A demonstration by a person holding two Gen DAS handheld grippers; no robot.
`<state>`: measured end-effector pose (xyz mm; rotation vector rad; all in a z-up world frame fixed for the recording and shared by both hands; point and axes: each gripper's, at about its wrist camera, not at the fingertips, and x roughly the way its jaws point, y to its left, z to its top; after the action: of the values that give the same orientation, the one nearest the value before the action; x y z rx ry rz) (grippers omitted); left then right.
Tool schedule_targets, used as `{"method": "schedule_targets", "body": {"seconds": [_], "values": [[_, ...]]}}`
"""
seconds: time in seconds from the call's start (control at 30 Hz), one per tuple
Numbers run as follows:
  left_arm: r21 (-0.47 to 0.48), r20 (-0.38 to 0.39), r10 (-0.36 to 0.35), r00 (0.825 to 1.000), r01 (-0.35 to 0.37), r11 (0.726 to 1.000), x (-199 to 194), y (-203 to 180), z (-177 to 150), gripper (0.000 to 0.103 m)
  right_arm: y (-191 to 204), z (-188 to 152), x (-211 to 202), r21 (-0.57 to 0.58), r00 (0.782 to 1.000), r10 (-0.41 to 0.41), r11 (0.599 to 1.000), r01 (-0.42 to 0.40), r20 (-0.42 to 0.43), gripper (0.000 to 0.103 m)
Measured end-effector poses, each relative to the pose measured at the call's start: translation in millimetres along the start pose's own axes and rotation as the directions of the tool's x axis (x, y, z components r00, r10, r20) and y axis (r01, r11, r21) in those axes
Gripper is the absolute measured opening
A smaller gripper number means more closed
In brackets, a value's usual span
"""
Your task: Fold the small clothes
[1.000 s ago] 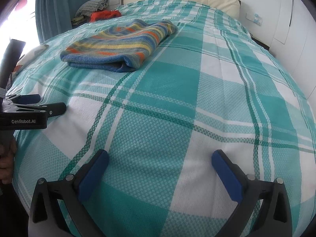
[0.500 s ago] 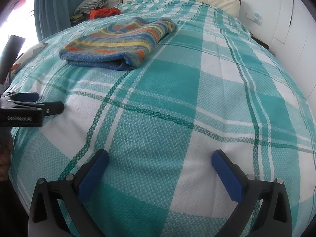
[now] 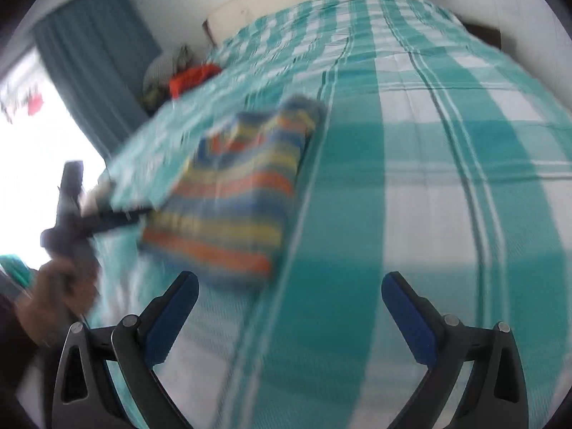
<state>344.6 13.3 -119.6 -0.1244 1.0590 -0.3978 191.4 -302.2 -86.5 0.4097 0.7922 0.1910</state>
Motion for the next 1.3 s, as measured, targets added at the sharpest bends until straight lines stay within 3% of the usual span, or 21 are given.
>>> {"method": "schedule_targets", "body": {"seconds": [0.03, 0.1, 0.17, 0.2, 0.23, 0.27, 0.3, 0.37, 0.47, 0.57, 0.73, 0.8, 0.83, 0.87, 0.9, 0.93, 1.03, 1.17, 1.3], "values": [[0.002, -0.003, -0.018, 1.000, 0.018, 1.000, 5, -2, 4, 0.101, -6, 14, 11, 0.034, 1.000, 0.017, 0.999, -0.017, 0.003, 0.100], [0.026, 0.006, -0.051, 0.999, 0.051, 0.998, 13, -11, 12, 0.101, -19, 42, 44, 0.111, 0.997, 0.070, 0.991, -0.069, -0.008, 0.081], [0.048, 0.002, -0.085, 0.996, 0.085, 0.995, 23, -21, 16, 0.096, -22, 56, 75, 0.182, 0.981, 0.190, 0.966, -0.181, -0.028, 0.077], [0.057, -0.010, -0.091, 0.996, 0.091, 0.994, 29, -26, 17, 0.086, -21, 60, 98, 0.223, 0.963, 0.260, 0.945, -0.241, -0.063, 0.073], [0.076, -0.022, -0.075, 0.997, 0.077, 0.994, 35, -31, 18, 0.054, -17, 60, 116, 0.242, 0.952, 0.289, 0.935, -0.258, -0.101, 0.067], [0.097, -0.035, -0.065, 0.997, 0.068, 0.993, 40, -36, 18, 0.024, -8, 58, 131, 0.222, 0.955, 0.264, 0.947, -0.231, -0.133, 0.046], [0.101, -0.031, -0.044, 0.999, 0.047, 0.994, 40, -39, 19, 0.022, 3, 56, 138, 0.161, 0.967, 0.208, 0.970, -0.184, -0.148, 0.028], [0.107, 0.011, -0.020, 1.000, 0.019, 0.994, 28, -47, 23, 0.014, 27, 57, 138, 0.039, 0.984, 0.099, 0.995, -0.094, -0.146, 0.024], [0.136, 0.067, -0.004, 0.998, -0.005, 0.991, 6, -57, 29, 0.013, 65, 63, 111, -0.119, 0.998, 0.026, 0.992, -0.032, -0.054, 0.021], [0.139, 0.131, -0.020, 0.991, 0.002, 0.990, -28, -65, 42, 0.013, 91, 76, 84, -0.189, 0.999, 0.032, 0.982, -0.027, 0.025, 0.021], [0.131, 0.187, -0.071, 0.980, 0.047, 0.990, -70, -75, 65, 0.016, 109, 106, 41, -0.168, 0.986, 0.114, 0.981, -0.093, 0.120, 0.021], [0.097, 0.147, -0.043, 0.988, 0.029, 0.995, -62, -71, 61, 0.037, 103, 112, 37, -0.129, 0.987, 0.122, 0.986, -0.108, 0.107, 0.023], [0.075, 0.131, 0.003, 0.991, -0.013, 0.997, -52, -68, 55, 0.065, 96, 113, 42, -0.111, 0.991, 0.109, 0.989, -0.100, 0.079, 0.025], [0.047, 0.121, 0.072, 0.990, -0.078, 0.996, -43, -60, 42, 0.082, 87, 109, 46, -0.089, 0.996, 0.079, 0.993, -0.075, 0.040, 0.041], [0.034, 0.121, 0.115, 0.986, -0.120, 0.992, -37, -56, 28, 0.083, 74, 102, 53, -0.072, 1.000, 0.009, 0.997, -0.009, 0.005, 0.067], [0.035, 0.115, 0.146, 0.983, -0.151, 0.988, -34, -50, 11, 0.083, 63, 95, 50, -0.069, 0.999, -0.050, 0.996, 0.049, -0.013, 0.076], [0.076, 0.114, 0.249, 0.962, -0.258, 0.963, -37, -45, -42, 0.083, 44, 54, 34, -0.111, 0.985, -0.168, 0.980, 0.162, -0.045, 0.080], [0.127, 0.192, 0.354, 0.915, -0.381, 0.916, -68, -64, -98, 0.091, 40, 2, 2, -0.158, 0.952, -0.298, 0.946, 0.285, -0.072, 0.089], [0.122, 0.287, 0.352, 0.891, -0.399, 0.909, -114, -92, -123, 0.100, 47, -30, -33, -0.153, 0.936, -0.345, 0.931, 0.332, -0.071, 0.089]]}}
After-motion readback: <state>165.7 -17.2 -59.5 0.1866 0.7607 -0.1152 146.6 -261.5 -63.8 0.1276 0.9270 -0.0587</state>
